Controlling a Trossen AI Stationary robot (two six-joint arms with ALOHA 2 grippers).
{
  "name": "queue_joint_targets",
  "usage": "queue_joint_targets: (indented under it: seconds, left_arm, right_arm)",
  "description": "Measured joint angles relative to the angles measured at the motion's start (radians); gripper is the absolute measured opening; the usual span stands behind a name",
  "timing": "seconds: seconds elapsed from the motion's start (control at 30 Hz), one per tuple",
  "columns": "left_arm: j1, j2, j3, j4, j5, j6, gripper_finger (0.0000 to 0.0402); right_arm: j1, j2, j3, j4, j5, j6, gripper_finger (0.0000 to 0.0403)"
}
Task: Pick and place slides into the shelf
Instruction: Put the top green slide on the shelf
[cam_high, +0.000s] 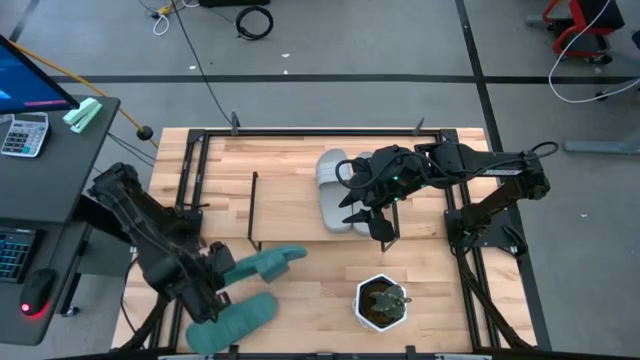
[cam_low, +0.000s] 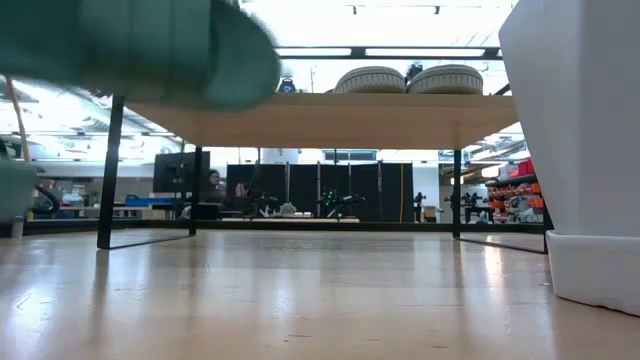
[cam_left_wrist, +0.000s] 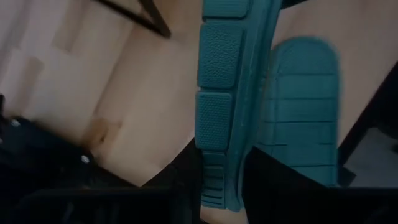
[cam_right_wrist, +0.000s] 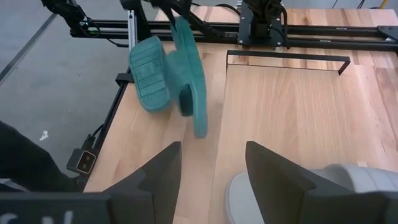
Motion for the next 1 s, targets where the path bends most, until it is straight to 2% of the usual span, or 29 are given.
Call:
queue_joint_targets:
  seconds: [0.13,0.27,0.43,0.63,0.83,1.0]
  left_arm:
    - [0.000,-0.001,0.114,-0.088,-0.048,0.015,0.0081]
    - [0.012,-0.001,0.217,-0.161,-0.077,0.059,0.0080]
    - [0.087,-0.002,0.292,-0.161,-0.080,0.244,0.0080]
    - [0.238,-0.002,0.321,-0.163,-0.077,0.482,0.0080]
    - [0.384,-0.005,0.322,-0.163,-0.028,0.703,0.0080]
    - [0.478,-0.020,0.350,-0.165,-0.005,0.825,0.0079]
  right_arm:
    - [0.000,0.000,0.000,0.000,-0.006,0.032,0.0185]
    - [0.000,0.000,-0.001,0.011,-0.059,0.077,0.0185]
    - [-0.002,0.000,-0.002,0.109,-0.127,0.084,0.0185]
    - [-0.022,0.000,0.002,0.193,-0.201,0.121,0.0185]
    - [-0.032,0.001,0.042,0.194,-0.198,0.060,0.0185]
    - [-0.064,0.001,0.057,0.179,-0.166,0.040,0.0185]
